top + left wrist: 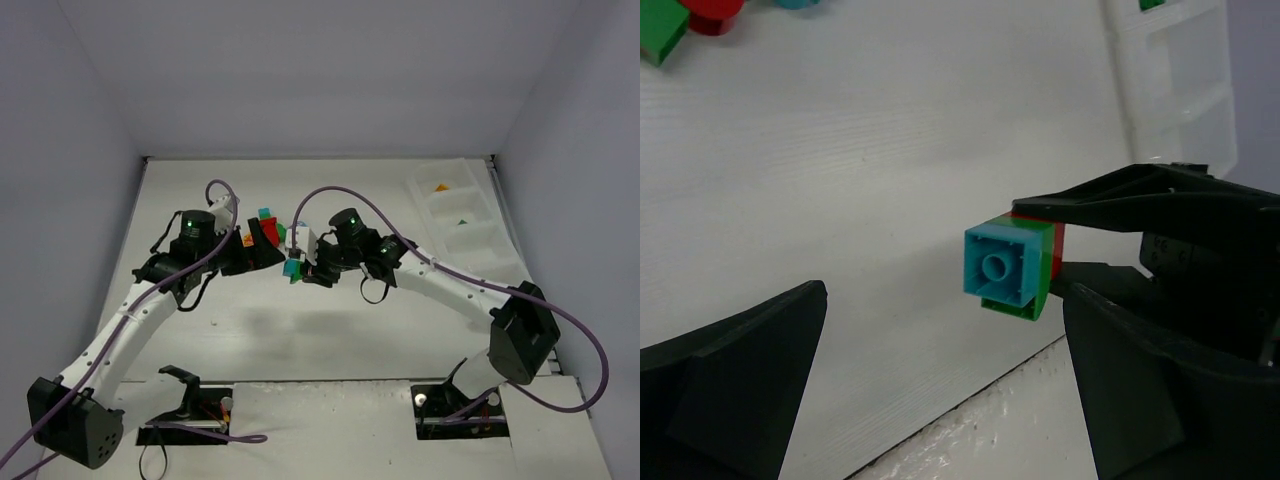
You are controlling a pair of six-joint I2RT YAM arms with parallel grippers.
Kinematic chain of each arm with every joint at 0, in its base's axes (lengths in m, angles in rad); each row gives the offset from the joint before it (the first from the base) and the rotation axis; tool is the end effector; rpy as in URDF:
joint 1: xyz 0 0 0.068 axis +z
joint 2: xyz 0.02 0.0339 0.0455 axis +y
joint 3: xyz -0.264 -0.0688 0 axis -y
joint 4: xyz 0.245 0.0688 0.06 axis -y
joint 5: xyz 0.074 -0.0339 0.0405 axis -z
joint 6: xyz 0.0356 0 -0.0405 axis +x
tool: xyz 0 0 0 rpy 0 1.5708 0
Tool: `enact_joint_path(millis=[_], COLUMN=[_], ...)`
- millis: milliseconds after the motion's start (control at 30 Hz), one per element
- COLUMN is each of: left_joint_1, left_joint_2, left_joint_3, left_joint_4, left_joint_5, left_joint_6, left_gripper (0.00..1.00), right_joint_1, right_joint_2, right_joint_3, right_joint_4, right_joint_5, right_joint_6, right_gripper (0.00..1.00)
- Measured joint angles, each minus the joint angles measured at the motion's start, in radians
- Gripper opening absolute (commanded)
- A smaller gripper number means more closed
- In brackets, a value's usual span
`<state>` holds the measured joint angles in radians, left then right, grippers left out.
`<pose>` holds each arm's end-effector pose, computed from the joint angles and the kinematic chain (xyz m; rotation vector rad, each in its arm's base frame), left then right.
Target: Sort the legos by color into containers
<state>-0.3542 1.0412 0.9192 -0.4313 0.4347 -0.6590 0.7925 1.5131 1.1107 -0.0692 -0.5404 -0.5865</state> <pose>0.2082 -0.0930 0.3152 -0.0673 2.2524 -1.0371 0.2304 0.2598 0.2888 -1.5397 1.3321 0.6794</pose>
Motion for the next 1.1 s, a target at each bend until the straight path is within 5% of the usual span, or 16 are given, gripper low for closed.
enact_joint_path(millis=[333, 733, 833, 1100], left_joint_1=[-0.029, -0.089, -0.089, -0.089], left_joint_2=[0.095, 0.185, 0.192, 0.206], left_joint_3=[0.051, 0.051, 0.051, 0.052], left_joint_4=[0.055, 0.078, 0.092, 0.127], left_joint_5=[0.104, 0.143, 0.153, 0.184], left_joint_6=[-0.034, -0.06, -0.061, -0.068], left_gripper=[0.96, 0.74, 0.59, 0.56], right_joint_1=[0.022, 0.034, 0.034, 0.034], right_joint_2=[-0.023, -0.052, -0.063, -0.089], right_joint_3=[-0.031, -0.048, -0.055, -0.075], right_joint_4=[0.024, 0.064, 0.066, 0.074], right_joint_5=[0.049, 0.066, 0.067, 0.072], right_joint_6=[0.024, 0.039, 0.041, 0.048], right_gripper=[0.0, 0.0, 0.0, 0.0])
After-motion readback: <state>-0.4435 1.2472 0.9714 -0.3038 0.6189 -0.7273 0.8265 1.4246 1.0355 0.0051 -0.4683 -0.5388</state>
